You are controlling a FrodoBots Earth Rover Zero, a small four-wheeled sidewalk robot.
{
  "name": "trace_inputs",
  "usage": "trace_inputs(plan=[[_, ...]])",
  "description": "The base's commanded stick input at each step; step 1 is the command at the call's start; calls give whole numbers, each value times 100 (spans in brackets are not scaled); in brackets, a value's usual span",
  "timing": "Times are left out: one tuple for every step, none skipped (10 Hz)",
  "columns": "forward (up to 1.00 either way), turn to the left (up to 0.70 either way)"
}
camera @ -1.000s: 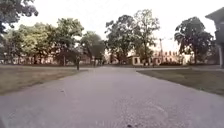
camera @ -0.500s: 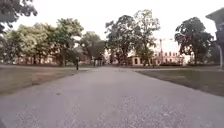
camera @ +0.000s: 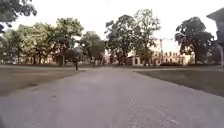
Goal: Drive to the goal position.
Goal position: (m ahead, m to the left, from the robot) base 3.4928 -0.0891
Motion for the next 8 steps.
trace_inputs(plan=[[45, 0], [45, 0], [45, 0], [45, 0], [45, 0], [45, 0], [45, 0], [45, 0]])
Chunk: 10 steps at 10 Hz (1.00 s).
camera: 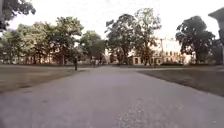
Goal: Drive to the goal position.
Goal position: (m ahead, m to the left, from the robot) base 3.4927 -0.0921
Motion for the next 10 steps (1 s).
trace_inputs(plan=[[45, 0], [45, 0], [45, 0], [45, 0], [45, 0], [45, 0], [45, 0], [45, 0], [45, 0], [45, 0]])
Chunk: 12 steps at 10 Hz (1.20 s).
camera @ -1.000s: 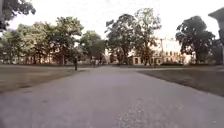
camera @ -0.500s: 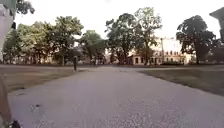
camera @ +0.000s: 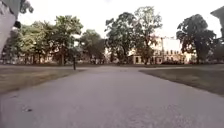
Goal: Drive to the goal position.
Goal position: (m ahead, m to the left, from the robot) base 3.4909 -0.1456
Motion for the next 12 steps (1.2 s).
trace_inputs(plan=[[45, 0], [45, 0], [45, 0], [45, 0], [45, 0], [45, 0], [45, 0], [45, 0], [45, 0], [45, 0], [45, 0], [45, 0]])
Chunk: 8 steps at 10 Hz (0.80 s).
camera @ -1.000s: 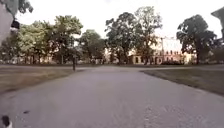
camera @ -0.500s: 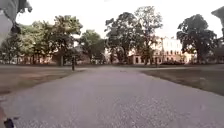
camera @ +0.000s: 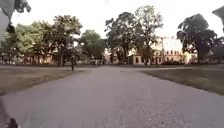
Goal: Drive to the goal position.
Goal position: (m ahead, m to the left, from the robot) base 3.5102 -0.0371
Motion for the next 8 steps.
trace_inputs(plan=[[45, 0], [45, 0], [45, 0], [45, 0], [45, 0], [45, 0], [45, 0], [45, 0]])
